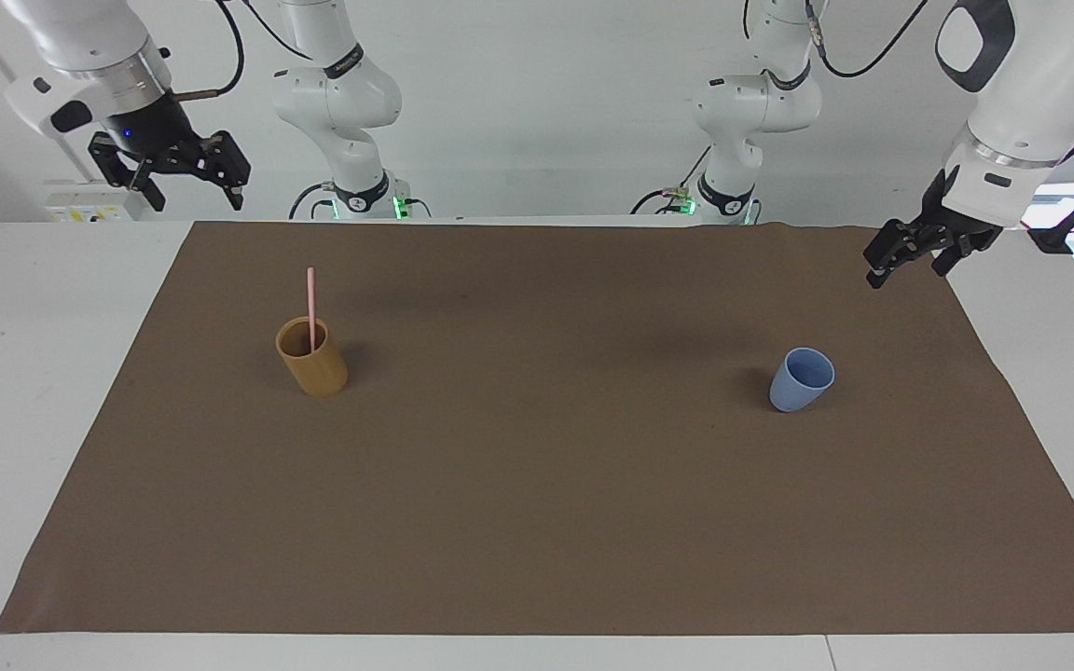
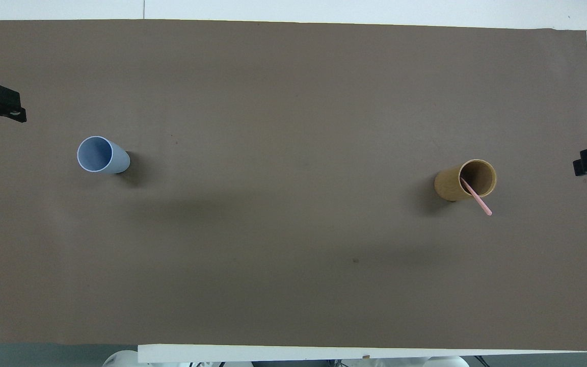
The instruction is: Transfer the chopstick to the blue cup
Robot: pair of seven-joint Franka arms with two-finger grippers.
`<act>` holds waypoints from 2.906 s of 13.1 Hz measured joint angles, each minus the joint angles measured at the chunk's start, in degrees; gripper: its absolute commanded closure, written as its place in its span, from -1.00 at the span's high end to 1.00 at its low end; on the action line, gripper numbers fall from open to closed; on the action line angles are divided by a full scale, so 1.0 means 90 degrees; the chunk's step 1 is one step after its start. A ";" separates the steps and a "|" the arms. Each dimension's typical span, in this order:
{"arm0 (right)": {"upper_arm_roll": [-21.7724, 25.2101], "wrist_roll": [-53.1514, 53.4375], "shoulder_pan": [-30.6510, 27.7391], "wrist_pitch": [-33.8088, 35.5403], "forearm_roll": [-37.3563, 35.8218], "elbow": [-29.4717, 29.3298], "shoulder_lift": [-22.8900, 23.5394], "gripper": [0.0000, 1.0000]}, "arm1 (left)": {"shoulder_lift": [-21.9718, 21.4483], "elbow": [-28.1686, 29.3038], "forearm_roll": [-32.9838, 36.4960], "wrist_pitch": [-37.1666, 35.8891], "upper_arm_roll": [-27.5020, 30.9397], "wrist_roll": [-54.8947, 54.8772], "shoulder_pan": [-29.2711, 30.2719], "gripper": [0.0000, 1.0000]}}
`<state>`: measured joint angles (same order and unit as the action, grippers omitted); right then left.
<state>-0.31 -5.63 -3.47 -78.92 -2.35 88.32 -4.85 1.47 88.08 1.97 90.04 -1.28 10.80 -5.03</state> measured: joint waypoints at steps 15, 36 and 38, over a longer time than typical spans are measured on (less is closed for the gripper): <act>-0.0009 0.0000 0.0010 0.0021 0.0000 0.0007 0.0000 1.00 | 0.0000 0.0001 0.0000 0.0000 0.0000 0.0000 0.0000 0.99; -0.0015 0.0000 0.0014 0.0059 0.0000 0.0026 0.0000 1.00 | -0.0487 0.4324 0.0000 0.4365 0.0011 0.0046 0.0323 0.99; -0.0023 0.0000 0.0015 0.0062 0.0000 0.0030 0.0000 1.00 | -0.0145 0.4469 0.0000 0.4933 -0.0001 0.0136 0.0324 -0.81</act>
<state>-0.52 -5.63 -3.33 -78.37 -2.35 88.59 -4.85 0.17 128.31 1.97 134.44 -1.29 12.03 -2.11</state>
